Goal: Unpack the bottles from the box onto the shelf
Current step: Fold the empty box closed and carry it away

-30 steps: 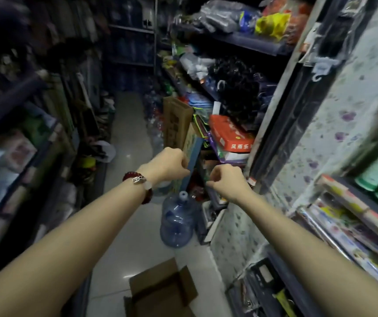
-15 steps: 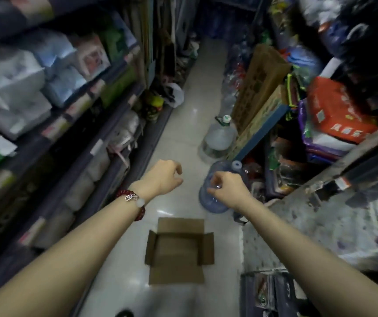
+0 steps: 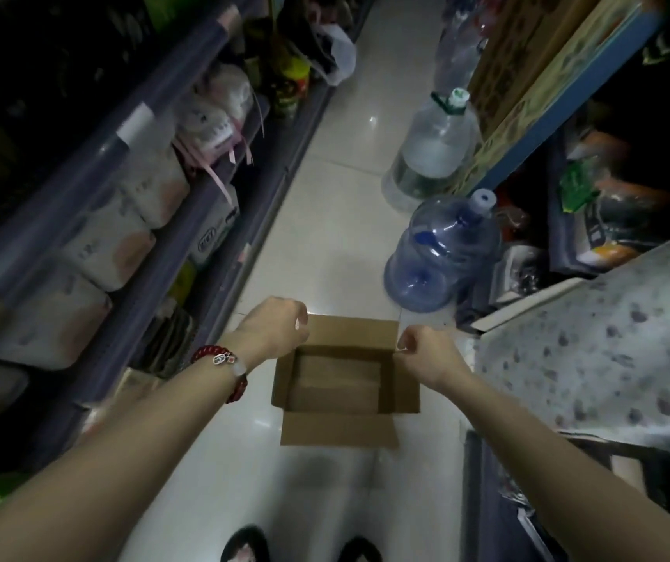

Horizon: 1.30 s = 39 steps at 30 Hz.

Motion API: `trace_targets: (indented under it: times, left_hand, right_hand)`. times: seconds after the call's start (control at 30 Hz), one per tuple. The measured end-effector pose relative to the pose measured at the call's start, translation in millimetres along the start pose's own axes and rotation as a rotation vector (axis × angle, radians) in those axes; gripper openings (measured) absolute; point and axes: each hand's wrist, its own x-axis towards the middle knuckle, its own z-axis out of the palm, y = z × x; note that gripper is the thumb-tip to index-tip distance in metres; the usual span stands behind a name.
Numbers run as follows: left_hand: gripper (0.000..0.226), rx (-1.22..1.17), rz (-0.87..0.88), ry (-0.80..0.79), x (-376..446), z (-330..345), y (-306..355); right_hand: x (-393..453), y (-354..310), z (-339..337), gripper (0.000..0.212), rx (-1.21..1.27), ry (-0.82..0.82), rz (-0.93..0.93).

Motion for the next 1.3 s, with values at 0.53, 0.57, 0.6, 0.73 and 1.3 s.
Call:
trace_targets:
  times: [0.53, 0.57, 0.6, 0.73, 1.3]
  left_hand:
    - [0.031, 0.049, -0.063, 0.178, 158.2, 243.6, -119.3]
    - [0.032, 0.032, -0.074, 0.194, 163.7, 249.7, -124.1]
    - [0.032, 0.011, -0.085, 0.21, 168.6, 256.3, -129.4]
    - [0.032, -0.071, -0.082, 0.27, 181.0, 280.9, -140.3]
    - [0.048, -0.476, 0.1, 0.104, 192.0, 363.0, -81.5]
  right_hand:
    - [176.1, 119.3, 238.7, 0.03, 0.029, 0.058, -0.118]
    - [184.5, 122.8, 246.9, 0.03, 0.031, 0.067, -0.137]
    - [191.6, 125.5, 253.3, 0.031, 0.028, 0.076, -0.156]
    - [206.7, 142.1, 266.6, 0.031, 0.002, 0.104, -0.187]
    - [183.0, 174.1, 289.6, 0.064, 0.426, 0.355, -0.195]
